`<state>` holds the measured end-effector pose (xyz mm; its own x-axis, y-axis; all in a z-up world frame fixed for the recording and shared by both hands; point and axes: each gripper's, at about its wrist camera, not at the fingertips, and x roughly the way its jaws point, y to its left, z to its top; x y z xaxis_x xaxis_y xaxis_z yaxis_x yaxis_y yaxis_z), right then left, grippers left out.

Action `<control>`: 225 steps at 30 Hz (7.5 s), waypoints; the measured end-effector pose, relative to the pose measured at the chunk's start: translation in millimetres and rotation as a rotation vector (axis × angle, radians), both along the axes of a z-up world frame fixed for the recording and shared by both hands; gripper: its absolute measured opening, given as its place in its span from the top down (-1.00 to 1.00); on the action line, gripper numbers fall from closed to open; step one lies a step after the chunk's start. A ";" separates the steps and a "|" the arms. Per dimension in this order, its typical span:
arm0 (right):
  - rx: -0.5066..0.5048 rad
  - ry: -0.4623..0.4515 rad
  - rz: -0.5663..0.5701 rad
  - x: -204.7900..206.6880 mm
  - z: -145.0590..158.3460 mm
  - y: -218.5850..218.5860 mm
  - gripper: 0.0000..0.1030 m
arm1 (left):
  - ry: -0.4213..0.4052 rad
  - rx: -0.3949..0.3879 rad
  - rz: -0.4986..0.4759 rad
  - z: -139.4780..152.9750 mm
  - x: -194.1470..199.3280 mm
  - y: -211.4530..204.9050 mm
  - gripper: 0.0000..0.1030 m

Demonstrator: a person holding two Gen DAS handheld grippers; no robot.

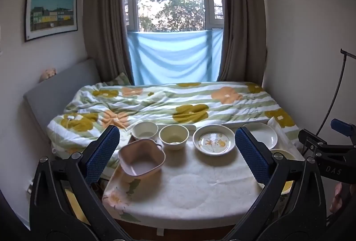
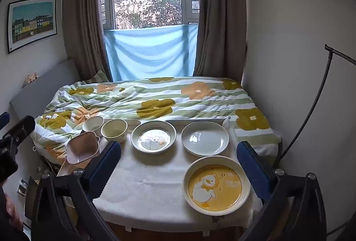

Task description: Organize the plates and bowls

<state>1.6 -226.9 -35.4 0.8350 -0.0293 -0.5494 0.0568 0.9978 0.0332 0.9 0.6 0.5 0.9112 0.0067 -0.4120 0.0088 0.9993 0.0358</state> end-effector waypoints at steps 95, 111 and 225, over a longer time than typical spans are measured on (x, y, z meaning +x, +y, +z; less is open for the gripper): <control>-0.008 0.021 -0.009 11.5 -16.1 3.8 -0.99 | -0.027 0.014 0.008 1.2 16.9 -11.3 -1.00; 0.061 0.134 -0.082 7.4 -37.0 -24.7 -0.99 | 0.145 -0.040 -0.199 -29.7 56.7 -37.5 -1.00; 0.221 0.544 0.369 141.4 -264.7 111.8 0.65 | 0.710 -0.197 -0.129 -302.8 148.8 114.4 0.51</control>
<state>143.0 -115.1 -300.1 0.3734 0.3645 -0.8531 -0.2184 0.9283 0.3010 149.7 115.0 -302.3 0.4146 -0.2168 -0.8838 0.0805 0.9761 -0.2017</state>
